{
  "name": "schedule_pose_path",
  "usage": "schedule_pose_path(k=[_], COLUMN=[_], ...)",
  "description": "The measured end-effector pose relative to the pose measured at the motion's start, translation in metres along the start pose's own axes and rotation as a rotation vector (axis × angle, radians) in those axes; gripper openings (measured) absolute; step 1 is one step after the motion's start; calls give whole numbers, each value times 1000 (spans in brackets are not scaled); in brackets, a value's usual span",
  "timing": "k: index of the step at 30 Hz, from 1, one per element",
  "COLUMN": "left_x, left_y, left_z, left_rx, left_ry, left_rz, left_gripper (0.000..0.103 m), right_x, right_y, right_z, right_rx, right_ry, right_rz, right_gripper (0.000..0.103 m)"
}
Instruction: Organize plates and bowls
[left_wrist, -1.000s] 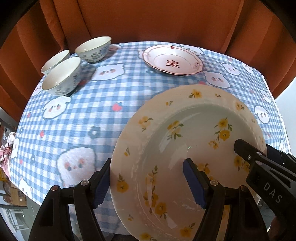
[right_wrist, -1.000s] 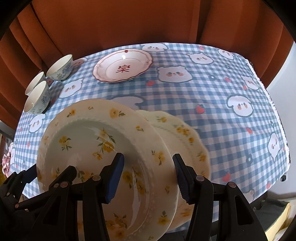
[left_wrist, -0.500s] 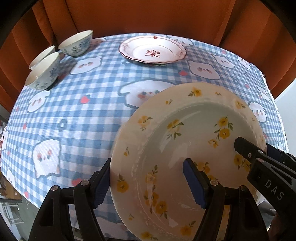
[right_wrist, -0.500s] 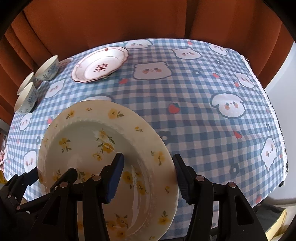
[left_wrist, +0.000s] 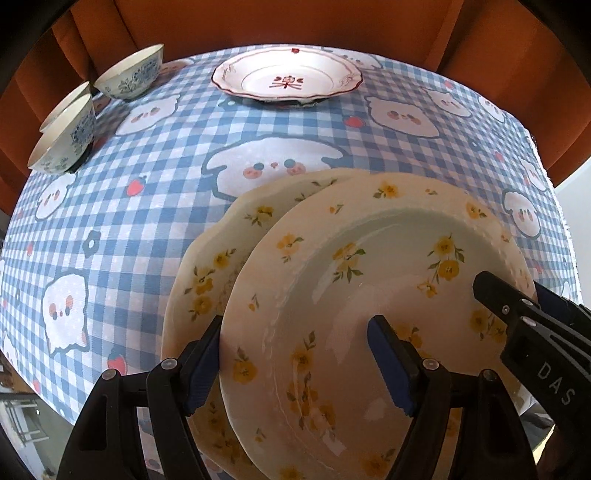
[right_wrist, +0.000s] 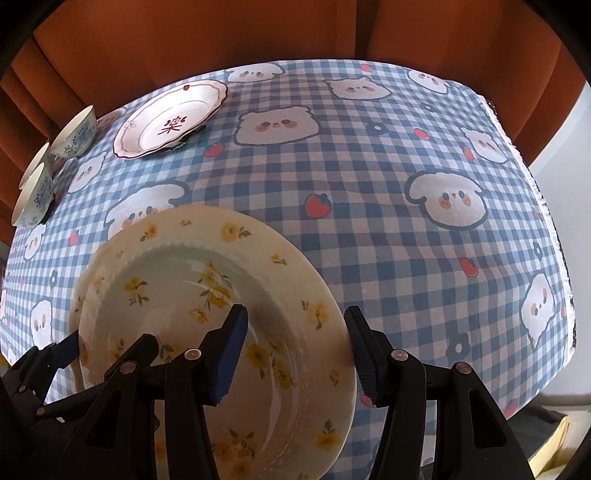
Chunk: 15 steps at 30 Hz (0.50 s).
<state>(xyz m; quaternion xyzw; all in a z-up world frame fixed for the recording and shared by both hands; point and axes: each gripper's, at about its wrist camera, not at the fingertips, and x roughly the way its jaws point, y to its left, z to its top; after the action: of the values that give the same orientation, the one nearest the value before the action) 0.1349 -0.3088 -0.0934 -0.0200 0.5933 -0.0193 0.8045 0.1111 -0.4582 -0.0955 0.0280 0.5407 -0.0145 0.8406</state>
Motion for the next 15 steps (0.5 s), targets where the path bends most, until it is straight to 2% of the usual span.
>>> schedule_pose_path(k=[10, 15], left_x=[3, 2], left_y=[-5, -11], left_z=[0, -3], left_rx=[15, 48], left_ry=[-42, -72], left_rz=[45, 98], left_gripper=[81, 82], right_x=[8, 7], right_y=[0, 2], right_z=[1, 0], right_rx=[-17, -20], right_ry=[0, -7], right_rz=[-5, -3], right_gripper=[59, 59])
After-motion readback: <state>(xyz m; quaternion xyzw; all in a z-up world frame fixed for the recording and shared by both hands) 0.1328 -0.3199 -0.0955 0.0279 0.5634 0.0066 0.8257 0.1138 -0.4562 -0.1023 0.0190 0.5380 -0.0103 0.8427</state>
